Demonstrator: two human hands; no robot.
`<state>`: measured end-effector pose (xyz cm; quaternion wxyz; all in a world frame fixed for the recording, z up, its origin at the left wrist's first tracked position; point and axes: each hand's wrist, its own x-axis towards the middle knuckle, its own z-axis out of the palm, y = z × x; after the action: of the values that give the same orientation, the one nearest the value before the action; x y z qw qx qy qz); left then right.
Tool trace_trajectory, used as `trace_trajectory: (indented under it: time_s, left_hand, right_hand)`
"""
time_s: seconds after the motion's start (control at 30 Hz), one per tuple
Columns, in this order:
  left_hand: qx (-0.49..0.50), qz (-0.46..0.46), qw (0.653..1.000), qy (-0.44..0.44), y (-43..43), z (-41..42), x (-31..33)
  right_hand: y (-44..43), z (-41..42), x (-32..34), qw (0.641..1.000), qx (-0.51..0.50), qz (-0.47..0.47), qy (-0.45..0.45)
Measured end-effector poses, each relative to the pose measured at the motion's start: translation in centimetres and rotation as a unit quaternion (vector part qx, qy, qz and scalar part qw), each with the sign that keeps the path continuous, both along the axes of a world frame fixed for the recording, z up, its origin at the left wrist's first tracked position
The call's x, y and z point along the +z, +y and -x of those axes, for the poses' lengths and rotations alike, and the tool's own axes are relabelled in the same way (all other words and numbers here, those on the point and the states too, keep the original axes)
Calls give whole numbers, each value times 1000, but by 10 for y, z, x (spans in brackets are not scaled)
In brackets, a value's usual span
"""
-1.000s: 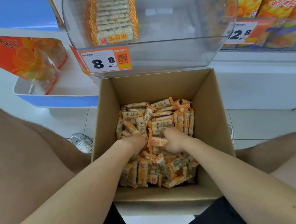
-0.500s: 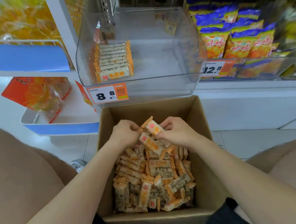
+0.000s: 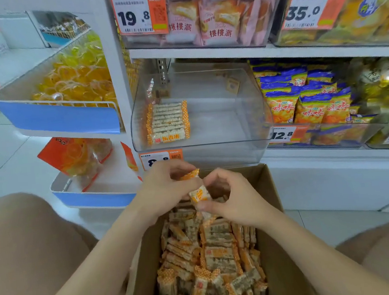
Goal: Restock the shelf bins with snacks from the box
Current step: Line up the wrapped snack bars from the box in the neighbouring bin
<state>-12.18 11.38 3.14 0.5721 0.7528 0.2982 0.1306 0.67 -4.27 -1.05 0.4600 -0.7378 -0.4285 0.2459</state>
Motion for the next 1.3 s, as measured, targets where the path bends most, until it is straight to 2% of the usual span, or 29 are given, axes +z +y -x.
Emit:
trace_trajectory:
  time_s: [0.1, 0.3, 0.4, 0.47, 0.53, 0.6, 0.7, 0.77, 0.93, 1.07, 1.17, 1.3]
  left_hand:
    - [10, 8, 997, -70, 12, 6, 25]
    - [7, -8, 986, -164, 27, 18, 56]
    - [96, -108, 971, -190, 37, 15, 60]
    - [182, -205, 947, -165, 52, 11, 56]
    - [220, -261, 933, -111, 70, 7, 50]
    - [206, -260, 942, -42, 85, 4, 47]
    - [168, -229, 957, 52, 97, -1, 46]
    - [156, -225, 958, 88, 98, -4, 47]
    - [133, -251, 952, 117, 103, -8, 43]
    - [136, -266, 947, 118, 105, -8, 41]
    - [137, -271, 946, 114, 104, -9, 40]
    - [137, -276, 945, 111, 102, -9, 41]
  right_hand:
    - [4, 1, 19, 998, -1, -55, 35]
    - [23, 0, 65, 997, 16, -75, -21]
    - [46, -14, 82, 993, -1, -81, -82]
    - [66, -33, 88, 990, -22, -69, -120]
    - [90, -57, 86, 987, -26, -29, -158]
    - [115, -78, 78, 980, -9, 45, -194]
    - [144, -94, 67, 968, 48, 147, -197]
    - [161, -94, 60, 948, 95, 202, -226]
    - [190, -87, 48, 930, 95, 226, -273]
    - [195, -77, 42, 928, 2, 195, -317]
    - [196, -74, 39, 931, -54, 214, -293]
    - [195, -74, 46, 937, -66, 230, -253]
